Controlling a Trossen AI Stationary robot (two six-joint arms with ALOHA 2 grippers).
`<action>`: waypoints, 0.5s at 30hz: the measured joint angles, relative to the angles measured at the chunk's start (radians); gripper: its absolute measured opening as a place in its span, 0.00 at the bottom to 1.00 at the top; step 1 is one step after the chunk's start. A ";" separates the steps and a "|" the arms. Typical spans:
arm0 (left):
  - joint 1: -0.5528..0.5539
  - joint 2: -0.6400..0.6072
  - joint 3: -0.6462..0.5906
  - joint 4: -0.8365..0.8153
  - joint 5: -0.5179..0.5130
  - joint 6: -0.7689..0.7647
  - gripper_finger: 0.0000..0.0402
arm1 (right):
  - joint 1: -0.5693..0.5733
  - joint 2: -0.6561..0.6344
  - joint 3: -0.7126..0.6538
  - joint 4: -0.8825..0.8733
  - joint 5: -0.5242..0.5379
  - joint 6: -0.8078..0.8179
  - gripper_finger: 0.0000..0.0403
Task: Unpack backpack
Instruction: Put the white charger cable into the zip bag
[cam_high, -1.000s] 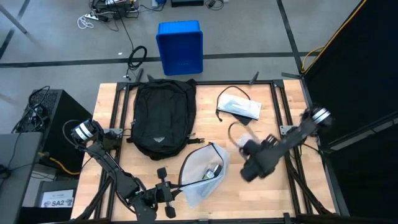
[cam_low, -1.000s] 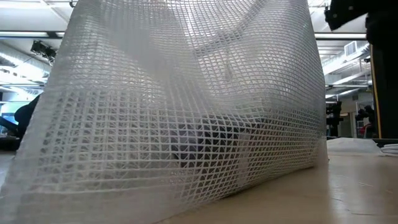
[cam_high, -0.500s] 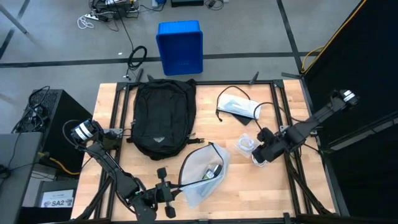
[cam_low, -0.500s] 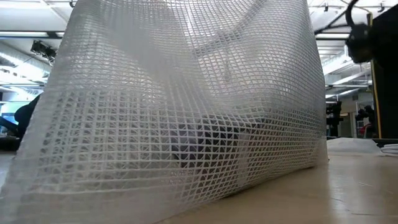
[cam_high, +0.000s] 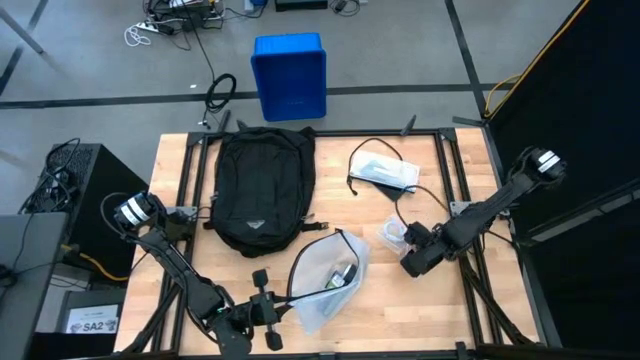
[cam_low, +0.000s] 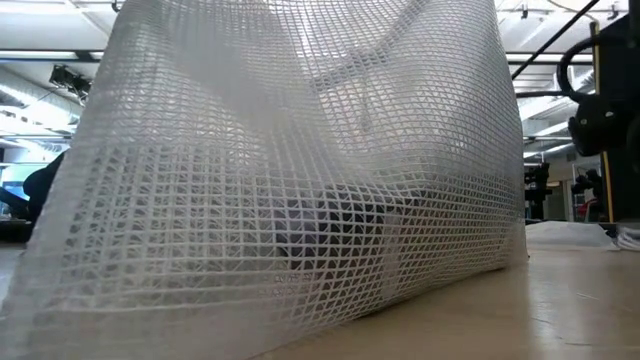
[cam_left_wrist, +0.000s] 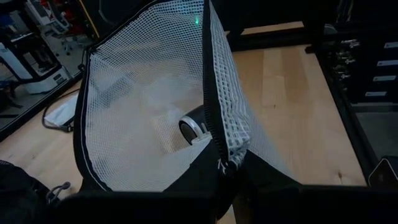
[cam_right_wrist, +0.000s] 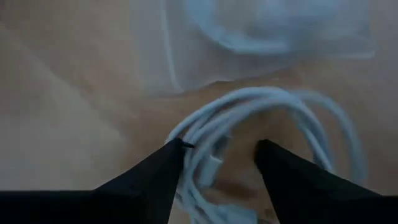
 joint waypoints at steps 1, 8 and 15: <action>0.000 0.000 0.000 0.000 0.000 0.000 0.00 | 0.000 0.028 0.002 0.004 0.003 0.001 0.47; 0.000 0.000 0.000 0.005 0.000 0.000 0.00 | -0.001 0.084 0.027 0.017 -0.001 0.012 0.30; 0.000 0.000 0.000 0.023 0.000 0.000 0.00 | 0.000 0.022 0.081 -0.090 0.057 -0.002 0.04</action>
